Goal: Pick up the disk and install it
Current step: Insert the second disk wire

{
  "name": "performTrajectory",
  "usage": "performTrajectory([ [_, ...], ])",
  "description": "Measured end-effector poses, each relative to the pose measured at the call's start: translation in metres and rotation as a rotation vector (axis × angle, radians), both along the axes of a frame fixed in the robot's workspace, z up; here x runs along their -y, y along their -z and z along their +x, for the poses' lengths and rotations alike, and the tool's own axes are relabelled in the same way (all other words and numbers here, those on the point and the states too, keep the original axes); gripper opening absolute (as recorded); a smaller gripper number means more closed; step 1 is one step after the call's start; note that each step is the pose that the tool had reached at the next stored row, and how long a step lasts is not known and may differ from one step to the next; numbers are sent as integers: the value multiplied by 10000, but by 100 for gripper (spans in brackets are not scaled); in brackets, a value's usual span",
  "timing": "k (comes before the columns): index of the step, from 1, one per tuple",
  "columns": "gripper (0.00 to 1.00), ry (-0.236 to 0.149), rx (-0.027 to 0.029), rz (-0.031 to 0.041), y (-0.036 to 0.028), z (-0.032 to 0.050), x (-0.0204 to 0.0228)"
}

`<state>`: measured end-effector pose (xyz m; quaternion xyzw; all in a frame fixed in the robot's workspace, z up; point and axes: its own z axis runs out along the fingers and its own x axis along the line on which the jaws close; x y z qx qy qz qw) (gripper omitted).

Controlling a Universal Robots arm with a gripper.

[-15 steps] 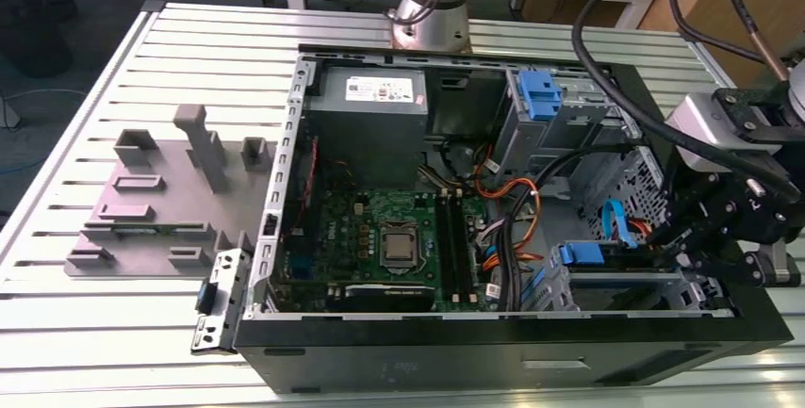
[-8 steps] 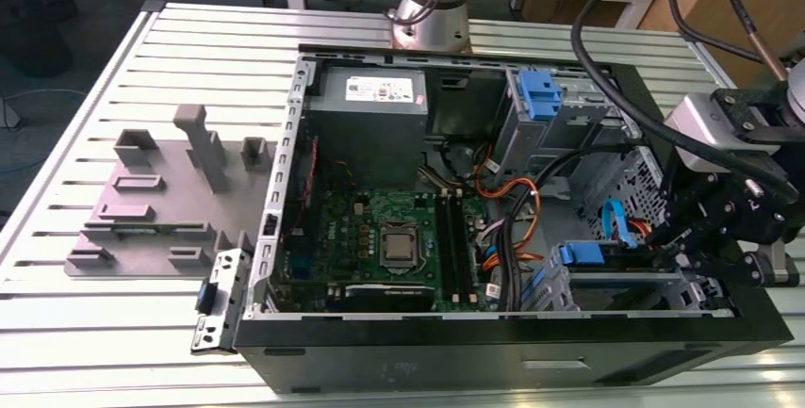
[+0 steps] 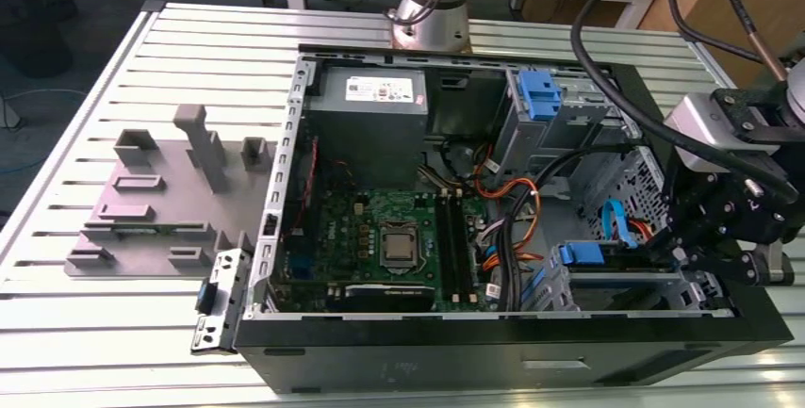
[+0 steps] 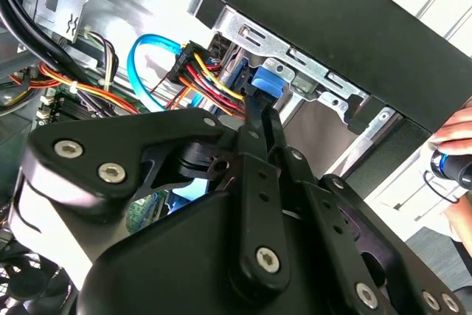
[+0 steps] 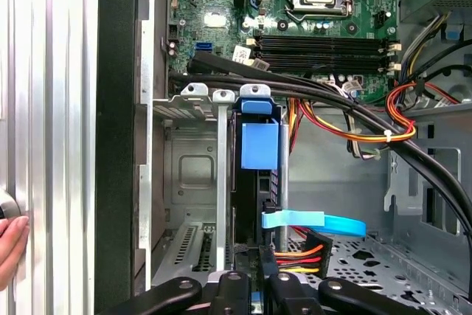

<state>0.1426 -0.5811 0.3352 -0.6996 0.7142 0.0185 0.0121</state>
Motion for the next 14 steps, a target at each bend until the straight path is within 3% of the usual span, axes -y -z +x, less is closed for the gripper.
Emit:
performTrajectory([
  [6,16,2,0,1,0,-12,-15],
  [14,16,0,0,1,-18,-39,-92],
])
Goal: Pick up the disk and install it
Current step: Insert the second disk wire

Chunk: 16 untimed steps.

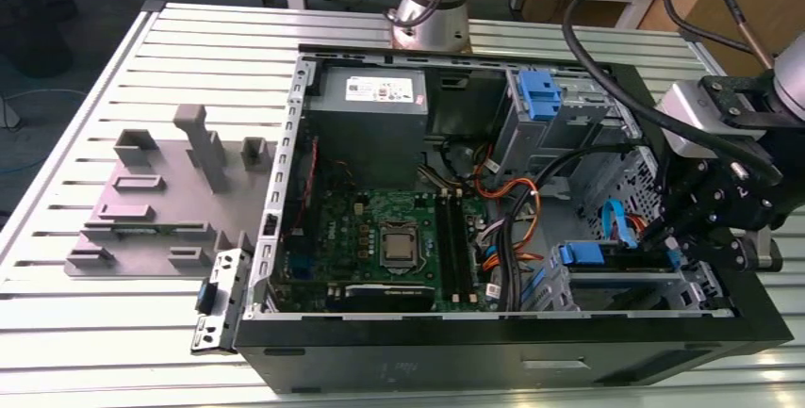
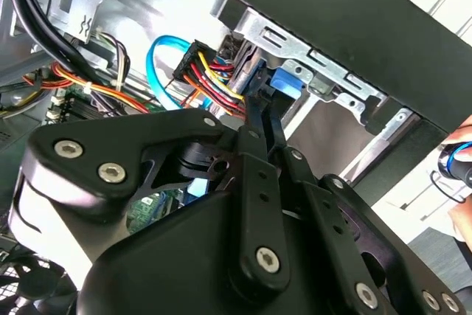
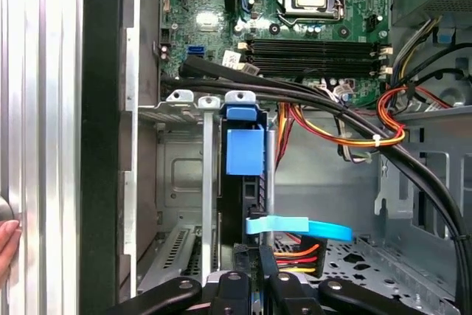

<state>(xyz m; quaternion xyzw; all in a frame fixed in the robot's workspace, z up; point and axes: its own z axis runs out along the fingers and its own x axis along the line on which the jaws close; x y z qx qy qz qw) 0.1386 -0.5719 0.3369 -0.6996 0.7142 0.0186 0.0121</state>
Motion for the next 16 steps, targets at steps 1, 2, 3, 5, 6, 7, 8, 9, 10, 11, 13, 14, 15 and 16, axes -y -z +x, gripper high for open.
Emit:
performTrajectory([
  [1,16,0,1,0,0,-5,-3],
  [2,16,0,1,2,1,-13,-5],
  [3,16,0,1,2,0,-20,-7],
  [5,16,0,2,4,0,-34,-10],
  [6,16,0,1,5,0,-39,-12],
  [7,16,-1,1,6,1,-39,-15],
  [8,16,-2,1,6,1,-39,-17],
  [9,16,-1,1,6,1,-39,-17],
  [10,16,-1,1,5,1,-39,-17],
  [11,16,-1,1,4,2,-39,-17],
  [13,16,1,1,3,5,-38,-18],
  [14,16,1,1,3,8,-35,-18],
  [15,16,-1,1,4,12,-31,-17],
  [16,16,-1,1,5,16,-27,-18],
])
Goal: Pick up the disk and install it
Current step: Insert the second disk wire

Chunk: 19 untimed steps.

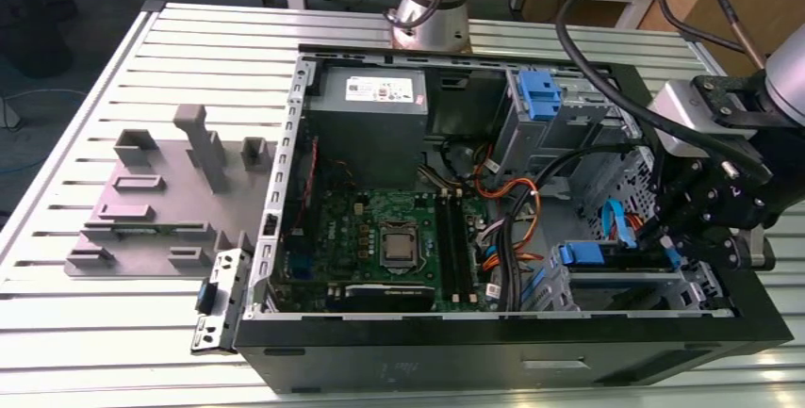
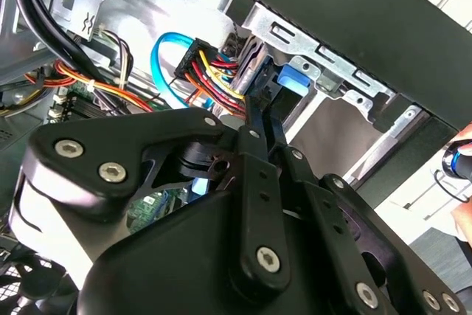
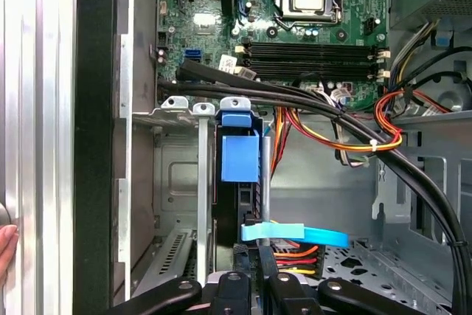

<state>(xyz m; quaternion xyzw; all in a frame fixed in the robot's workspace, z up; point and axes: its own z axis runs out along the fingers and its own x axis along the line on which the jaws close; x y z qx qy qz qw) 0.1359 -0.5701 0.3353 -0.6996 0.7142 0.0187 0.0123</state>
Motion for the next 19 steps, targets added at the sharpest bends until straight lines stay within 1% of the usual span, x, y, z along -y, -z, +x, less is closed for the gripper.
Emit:
performTrajectory([
  [4,16,1,0,-5,17,10,0],
  [8,16,0,0,-2,21,12,1],
  [10,16,0,0,10,9,12,0],
  [12,16,1,0,1,-7,11,0],
  [19,16,0,0,-1,-11,9,0],
])
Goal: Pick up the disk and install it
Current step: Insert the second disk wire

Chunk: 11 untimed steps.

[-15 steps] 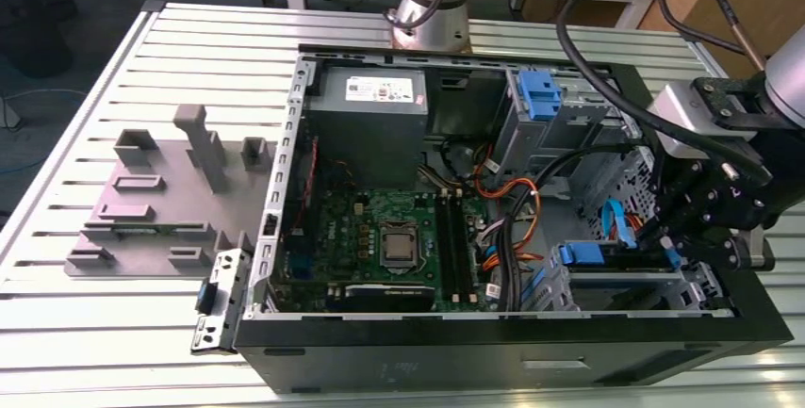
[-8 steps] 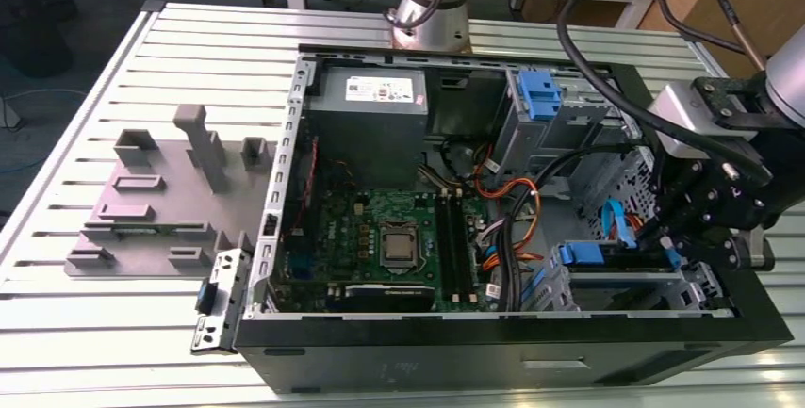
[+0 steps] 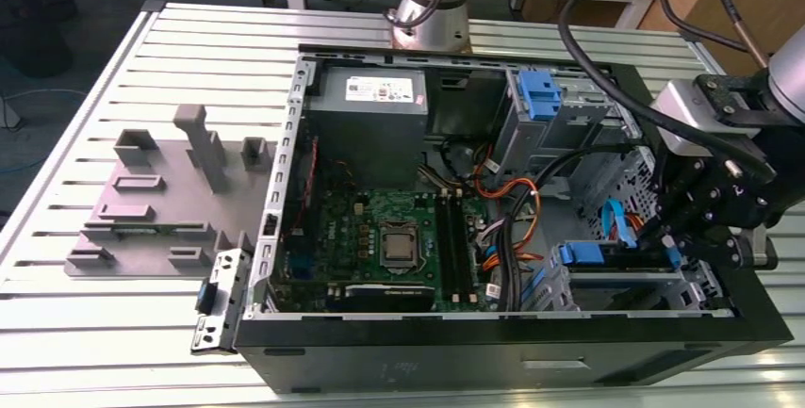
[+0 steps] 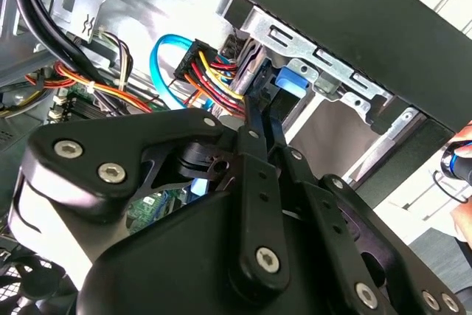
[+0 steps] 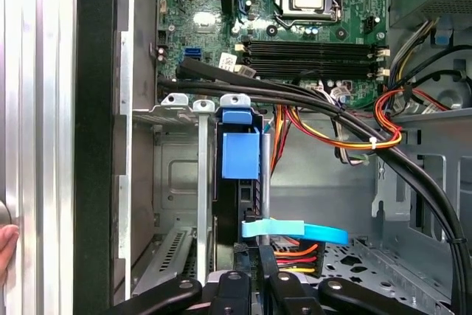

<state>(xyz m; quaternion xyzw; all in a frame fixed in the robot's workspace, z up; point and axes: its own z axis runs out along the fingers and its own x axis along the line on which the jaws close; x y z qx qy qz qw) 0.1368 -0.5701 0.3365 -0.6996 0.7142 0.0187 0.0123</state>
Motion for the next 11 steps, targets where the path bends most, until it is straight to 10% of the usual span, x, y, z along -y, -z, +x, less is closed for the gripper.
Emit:
performTrajectory([
  [11,16,1,0,-24,32,-16,0],
])
